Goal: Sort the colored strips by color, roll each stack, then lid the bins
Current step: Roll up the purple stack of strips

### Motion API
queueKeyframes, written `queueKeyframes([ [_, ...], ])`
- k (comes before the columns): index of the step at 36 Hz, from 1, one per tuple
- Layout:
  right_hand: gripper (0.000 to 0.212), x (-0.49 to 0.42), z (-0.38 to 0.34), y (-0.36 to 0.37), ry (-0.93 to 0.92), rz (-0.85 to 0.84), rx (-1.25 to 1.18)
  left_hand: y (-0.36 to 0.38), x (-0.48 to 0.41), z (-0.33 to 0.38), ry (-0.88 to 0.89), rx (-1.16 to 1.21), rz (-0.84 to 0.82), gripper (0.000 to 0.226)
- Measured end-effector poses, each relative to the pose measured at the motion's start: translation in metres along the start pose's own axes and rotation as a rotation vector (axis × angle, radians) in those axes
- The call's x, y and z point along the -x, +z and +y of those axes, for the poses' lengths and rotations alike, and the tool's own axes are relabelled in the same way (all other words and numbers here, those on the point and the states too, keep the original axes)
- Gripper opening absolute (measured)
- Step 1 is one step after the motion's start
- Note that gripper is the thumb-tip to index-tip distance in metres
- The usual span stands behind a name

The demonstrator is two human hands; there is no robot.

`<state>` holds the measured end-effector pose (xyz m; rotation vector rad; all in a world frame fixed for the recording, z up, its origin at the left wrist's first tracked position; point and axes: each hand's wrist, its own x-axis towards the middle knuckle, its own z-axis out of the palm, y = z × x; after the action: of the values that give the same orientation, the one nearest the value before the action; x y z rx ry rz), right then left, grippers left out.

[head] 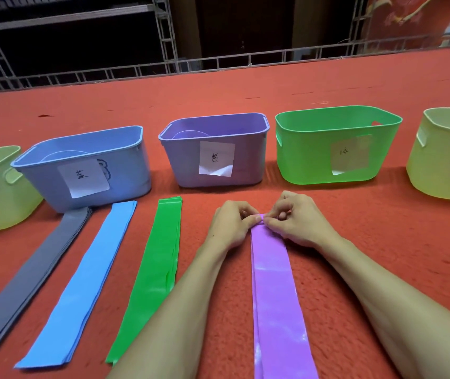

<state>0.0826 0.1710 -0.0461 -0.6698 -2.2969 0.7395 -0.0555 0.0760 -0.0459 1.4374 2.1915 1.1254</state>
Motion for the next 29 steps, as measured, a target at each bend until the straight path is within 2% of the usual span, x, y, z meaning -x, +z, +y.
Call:
queueKeyframes([
  [3,0.014,-0.005,0.006,0.001,0.075,0.027,-0.087,0.002,0.0,-0.001,0.004,-0.012,0.011,0.003],
  [6,0.007,-0.009,0.007,0.004,0.152,0.009,-0.151,0.002,0.0,-0.001,0.01,-0.008,0.023,0.002],
  [7,0.014,-0.01,0.007,0.005,0.162,-0.018,-0.112,0.001,0.0,-0.001,0.013,-0.013,0.029,0.003],
  [8,0.018,-0.011,0.006,0.005,0.164,-0.058,-0.057,0.001,0.0,-0.001,0.015,-0.015,0.03,0.003],
  [11,0.012,-0.015,0.003,0.003,0.133,-0.158,0.015,0.0,0.001,0.0,0.032,-0.007,0.027,0.004],
  [19,0.015,-0.012,-0.003,-0.009,0.057,-0.314,-0.03,0.0,0.004,0.001,0.092,-0.013,0.013,0.012],
  [29,0.014,-0.004,-0.009,-0.007,0.006,-0.182,0.131,0.001,0.004,0.001,0.084,-0.008,0.027,0.011],
])
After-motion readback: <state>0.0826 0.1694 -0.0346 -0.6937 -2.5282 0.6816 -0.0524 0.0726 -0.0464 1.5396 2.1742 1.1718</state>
